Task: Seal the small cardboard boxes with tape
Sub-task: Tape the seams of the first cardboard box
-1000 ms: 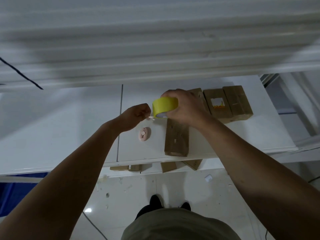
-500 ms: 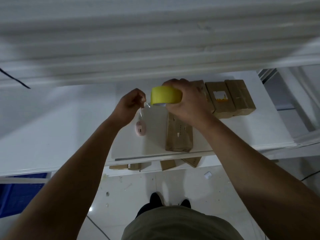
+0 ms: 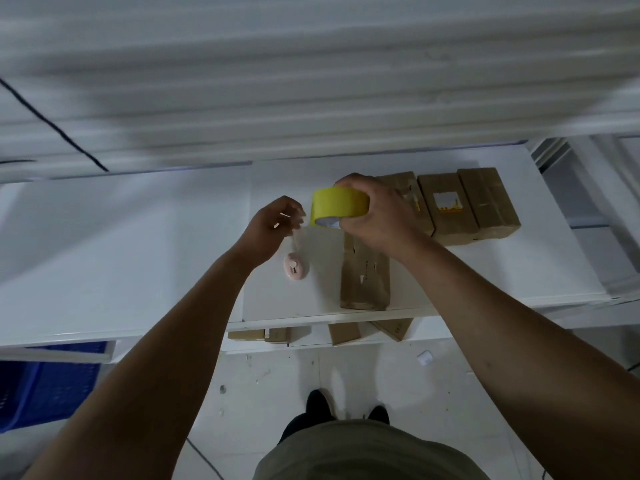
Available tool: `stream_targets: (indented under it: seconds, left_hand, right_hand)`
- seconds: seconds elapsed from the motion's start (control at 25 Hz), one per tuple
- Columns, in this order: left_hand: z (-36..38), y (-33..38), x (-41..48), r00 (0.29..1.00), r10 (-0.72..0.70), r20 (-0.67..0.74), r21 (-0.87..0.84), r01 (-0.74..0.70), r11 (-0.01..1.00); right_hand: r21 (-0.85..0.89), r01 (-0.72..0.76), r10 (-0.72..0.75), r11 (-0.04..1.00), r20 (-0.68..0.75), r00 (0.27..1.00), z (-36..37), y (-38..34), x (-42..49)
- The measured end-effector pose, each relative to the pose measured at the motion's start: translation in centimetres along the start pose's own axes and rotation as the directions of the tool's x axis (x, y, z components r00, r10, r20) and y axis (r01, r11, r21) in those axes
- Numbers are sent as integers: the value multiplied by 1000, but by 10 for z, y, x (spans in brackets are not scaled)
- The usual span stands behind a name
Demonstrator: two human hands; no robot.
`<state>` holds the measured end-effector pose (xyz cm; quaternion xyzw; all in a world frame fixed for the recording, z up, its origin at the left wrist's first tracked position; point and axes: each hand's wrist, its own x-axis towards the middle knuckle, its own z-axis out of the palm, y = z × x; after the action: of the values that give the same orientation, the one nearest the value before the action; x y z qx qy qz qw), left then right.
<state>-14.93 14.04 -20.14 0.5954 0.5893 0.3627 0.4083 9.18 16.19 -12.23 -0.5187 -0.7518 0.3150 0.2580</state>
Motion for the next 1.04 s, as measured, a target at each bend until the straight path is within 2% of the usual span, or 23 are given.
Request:
stream_targets:
  seconds: [0.12, 0.2, 0.28, 0.36, 0.44, 0.52, 0.84, 1.04]
  left_hand:
    - [7, -7, -7, 1000, -8, -20, -66, 7, 998]
    - [11, -17, -15, 995, -48, -86, -107, 39, 994]
    - [9, -32, -21, 974, -68, -215, -2, 70, 998]
    - [9, -46, -28, 958, -35, -283, 190, 92, 977]
    - [15, -59, -40, 968, 22, -249, 394, 80, 916]
    - [25, -72, -52, 975, 35, -219, 529, 89, 844]
    - [33, -90, -61, 982, 5, -191, 585, 110, 803]
    - [41, -86, -61, 974, 8, -227, 636, 142, 759]
  right_hand:
    - [-45, 6, -5, 999, 25, 1000, 6, -1, 5]
    - [-69, -20, 23, 997, 30, 999, 10, -2, 7]
    - [-61, -54, 55, 997, 17, 998, 10, -5, 8]
    - [-40, -55, 55, 998, 6, 998, 8, -5, 11]
    - [-39, -60, 60, 997, 5, 998, 6, -5, 12]
    - [-51, -72, 73, 996, 25, 997, 8, -6, 12]
    - [-73, -72, 75, 995, 44, 996, 16, -12, 8]
    - [-279, -46, 44, 959, -13, 999, 8, -35, 31]
